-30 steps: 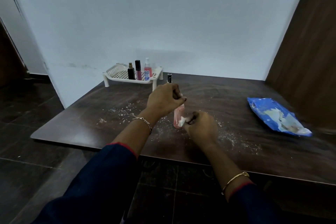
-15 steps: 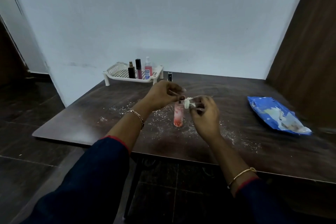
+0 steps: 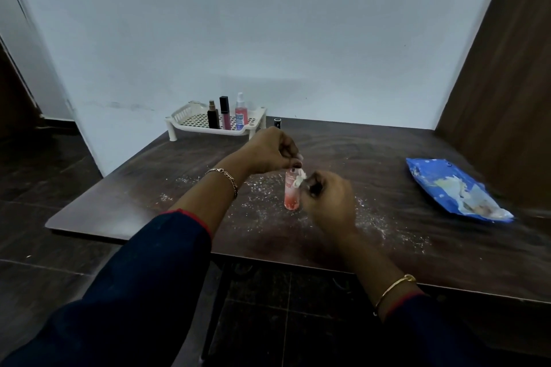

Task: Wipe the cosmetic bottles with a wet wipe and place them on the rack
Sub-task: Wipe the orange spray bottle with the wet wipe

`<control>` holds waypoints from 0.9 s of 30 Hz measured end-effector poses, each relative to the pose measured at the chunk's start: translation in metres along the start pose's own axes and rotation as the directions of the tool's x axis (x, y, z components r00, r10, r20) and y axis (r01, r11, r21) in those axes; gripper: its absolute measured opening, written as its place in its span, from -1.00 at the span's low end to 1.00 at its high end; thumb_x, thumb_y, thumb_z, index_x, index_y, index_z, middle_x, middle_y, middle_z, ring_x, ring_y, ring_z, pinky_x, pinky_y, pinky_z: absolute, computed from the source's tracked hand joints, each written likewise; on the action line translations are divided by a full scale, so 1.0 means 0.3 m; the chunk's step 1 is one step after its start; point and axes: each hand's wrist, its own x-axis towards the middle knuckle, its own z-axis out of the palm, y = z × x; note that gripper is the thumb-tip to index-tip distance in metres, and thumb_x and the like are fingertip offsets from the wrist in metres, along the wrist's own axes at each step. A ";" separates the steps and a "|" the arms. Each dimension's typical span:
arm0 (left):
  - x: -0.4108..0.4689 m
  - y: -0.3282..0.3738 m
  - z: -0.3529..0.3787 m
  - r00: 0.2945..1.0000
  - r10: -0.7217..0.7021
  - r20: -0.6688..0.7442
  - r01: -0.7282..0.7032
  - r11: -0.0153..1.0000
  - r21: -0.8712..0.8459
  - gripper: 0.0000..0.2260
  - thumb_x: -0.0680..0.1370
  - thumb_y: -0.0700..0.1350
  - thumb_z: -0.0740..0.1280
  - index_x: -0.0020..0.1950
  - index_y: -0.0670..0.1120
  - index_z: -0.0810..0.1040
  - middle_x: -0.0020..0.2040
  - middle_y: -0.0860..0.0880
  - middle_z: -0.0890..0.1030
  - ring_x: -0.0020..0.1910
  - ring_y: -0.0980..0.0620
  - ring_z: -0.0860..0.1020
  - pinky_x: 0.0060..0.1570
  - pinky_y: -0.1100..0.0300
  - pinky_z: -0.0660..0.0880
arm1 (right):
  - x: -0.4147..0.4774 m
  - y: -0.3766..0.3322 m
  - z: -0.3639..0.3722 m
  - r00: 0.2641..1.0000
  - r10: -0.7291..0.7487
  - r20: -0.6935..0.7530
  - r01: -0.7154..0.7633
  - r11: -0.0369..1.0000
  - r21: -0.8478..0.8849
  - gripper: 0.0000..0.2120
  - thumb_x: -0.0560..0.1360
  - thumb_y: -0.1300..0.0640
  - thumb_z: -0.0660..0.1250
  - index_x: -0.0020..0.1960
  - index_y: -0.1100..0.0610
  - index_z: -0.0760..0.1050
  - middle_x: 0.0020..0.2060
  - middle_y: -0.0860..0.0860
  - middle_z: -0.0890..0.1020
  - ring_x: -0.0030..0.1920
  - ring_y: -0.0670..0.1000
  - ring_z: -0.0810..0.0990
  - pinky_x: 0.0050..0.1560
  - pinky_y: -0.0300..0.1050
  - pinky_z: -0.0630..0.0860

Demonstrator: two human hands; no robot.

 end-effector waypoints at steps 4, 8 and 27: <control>0.007 0.000 -0.003 1.000 -0.012 0.022 0.012 1.000 0.001 -0.82 0.39 -0.23 0.49 -0.04 -0.24 0.63 -0.08 -0.12 0.70 -0.11 0.02 0.67 0.02 0.15 0.59 | -0.029 0.032 0.018 0.994 0.019 0.103 0.002 0.981 -0.196 -0.86 0.38 0.13 0.35 -0.34 0.10 0.50 -0.44 -0.02 0.55 -0.43 -0.01 0.49 -0.44 -0.10 0.45; 0.007 0.001 -0.002 1.000 -0.009 0.025 0.009 1.000 0.016 -0.82 0.39 -0.22 0.49 -0.05 -0.23 0.63 -0.09 -0.12 0.70 -0.12 0.03 0.67 0.03 0.13 0.60 | -0.014 0.032 0.009 0.969 0.045 0.245 0.045 0.936 -0.349 -0.83 0.39 0.13 0.31 -0.38 0.08 0.45 -0.43 -0.01 0.58 -0.38 0.04 0.54 -0.38 -0.18 0.37; 0.010 0.028 0.011 0.998 -0.053 -0.024 0.055 0.994 0.090 -0.80 0.36 -0.10 0.53 -0.12 -0.18 0.65 -0.17 -0.04 0.69 -0.22 0.10 0.63 -0.01 0.08 0.60 | -0.011 0.015 -0.064 0.723 -0.566 0.396 0.691 0.596 -0.410 -0.73 0.40 0.26 0.33 0.10 0.22 0.55 -0.05 0.18 0.56 -0.33 0.13 0.54 -0.53 -0.04 0.48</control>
